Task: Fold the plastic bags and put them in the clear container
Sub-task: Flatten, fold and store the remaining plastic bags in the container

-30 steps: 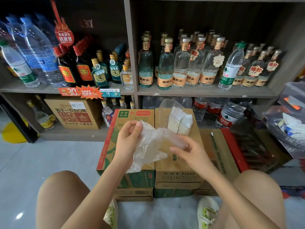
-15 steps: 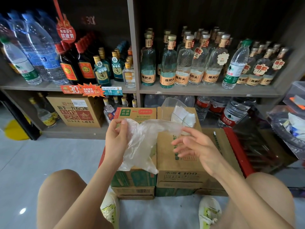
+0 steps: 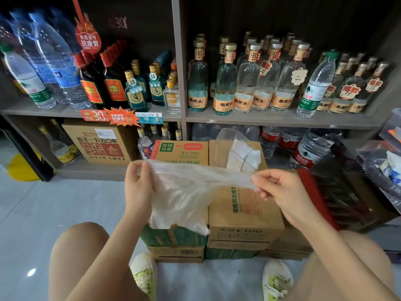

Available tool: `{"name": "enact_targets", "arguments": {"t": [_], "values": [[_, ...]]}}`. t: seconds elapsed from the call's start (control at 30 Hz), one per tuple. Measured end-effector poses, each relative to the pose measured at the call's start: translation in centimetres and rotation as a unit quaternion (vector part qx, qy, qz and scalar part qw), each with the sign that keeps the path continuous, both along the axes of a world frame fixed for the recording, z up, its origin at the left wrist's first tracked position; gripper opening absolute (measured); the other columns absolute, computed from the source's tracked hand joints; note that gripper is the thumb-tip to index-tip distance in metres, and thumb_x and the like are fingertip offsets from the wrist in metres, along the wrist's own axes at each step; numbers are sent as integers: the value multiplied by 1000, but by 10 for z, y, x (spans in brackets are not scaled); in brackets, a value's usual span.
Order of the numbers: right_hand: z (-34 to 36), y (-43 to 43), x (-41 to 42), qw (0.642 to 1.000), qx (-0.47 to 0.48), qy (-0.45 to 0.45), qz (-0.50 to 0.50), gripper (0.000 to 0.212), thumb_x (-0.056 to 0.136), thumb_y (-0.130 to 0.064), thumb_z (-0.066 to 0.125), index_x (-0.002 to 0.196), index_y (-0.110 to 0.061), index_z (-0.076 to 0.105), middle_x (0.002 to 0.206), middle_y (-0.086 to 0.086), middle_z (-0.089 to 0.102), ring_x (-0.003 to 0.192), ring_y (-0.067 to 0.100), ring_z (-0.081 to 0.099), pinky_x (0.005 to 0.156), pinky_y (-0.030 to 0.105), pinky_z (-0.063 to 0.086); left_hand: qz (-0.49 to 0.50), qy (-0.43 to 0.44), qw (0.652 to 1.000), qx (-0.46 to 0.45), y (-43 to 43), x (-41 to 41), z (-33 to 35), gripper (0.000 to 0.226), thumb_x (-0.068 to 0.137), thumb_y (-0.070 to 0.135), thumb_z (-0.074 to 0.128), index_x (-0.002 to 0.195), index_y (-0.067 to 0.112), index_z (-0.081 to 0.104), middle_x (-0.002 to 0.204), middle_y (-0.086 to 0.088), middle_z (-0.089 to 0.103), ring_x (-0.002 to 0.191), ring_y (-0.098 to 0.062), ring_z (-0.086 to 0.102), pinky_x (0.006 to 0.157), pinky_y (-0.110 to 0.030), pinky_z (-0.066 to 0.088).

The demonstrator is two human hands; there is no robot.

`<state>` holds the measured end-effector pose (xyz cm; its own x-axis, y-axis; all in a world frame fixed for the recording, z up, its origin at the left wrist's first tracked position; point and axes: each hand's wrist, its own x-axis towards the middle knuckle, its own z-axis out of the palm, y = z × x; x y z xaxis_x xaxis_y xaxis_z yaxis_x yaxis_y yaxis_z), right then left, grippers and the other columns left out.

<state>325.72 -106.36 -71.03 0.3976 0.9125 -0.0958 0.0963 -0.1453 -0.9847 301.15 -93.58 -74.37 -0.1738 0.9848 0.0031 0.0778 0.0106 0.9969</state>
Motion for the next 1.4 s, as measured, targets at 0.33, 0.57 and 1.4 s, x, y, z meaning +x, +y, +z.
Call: {"name": "enact_targets", "arguments": {"t": [0.33, 0.57, 1.4], "values": [[-37, 36, -5, 939, -38, -333, -81, 48, 92, -48, 51, 130, -19, 53, 87, -19, 56, 81, 2, 58, 75, 24, 50, 19, 186, 982, 6, 41, 33, -47, 15, 104, 15, 30, 98, 6, 41, 76, -5, 51, 69, -26, 50, 53, -30, 32], [-117, 48, -44, 920, -156, -351, 79, 60, 79, -68, 53, 125, -29, 55, 85, -15, 59, 72, 0, 57, 63, 25, 53, -54, 48, 971, -229, 78, 30, -69, 95, 77, 82, 39, 141, 12, 40, 135, -15, 54, 120, -37, 54, 100, -53, 45], [-100, 19, -9, 885, -9, -465, -16, 16, 88, -24, 66, 101, -24, 75, 94, -4, 74, 82, 18, 67, 63, 27, 47, -60, -156, 944, -284, -2, -20, -60, 5, 91, -7, 57, 88, -3, 57, 86, -13, 61, 71, -21, 63, 57, -23, 59]]}}
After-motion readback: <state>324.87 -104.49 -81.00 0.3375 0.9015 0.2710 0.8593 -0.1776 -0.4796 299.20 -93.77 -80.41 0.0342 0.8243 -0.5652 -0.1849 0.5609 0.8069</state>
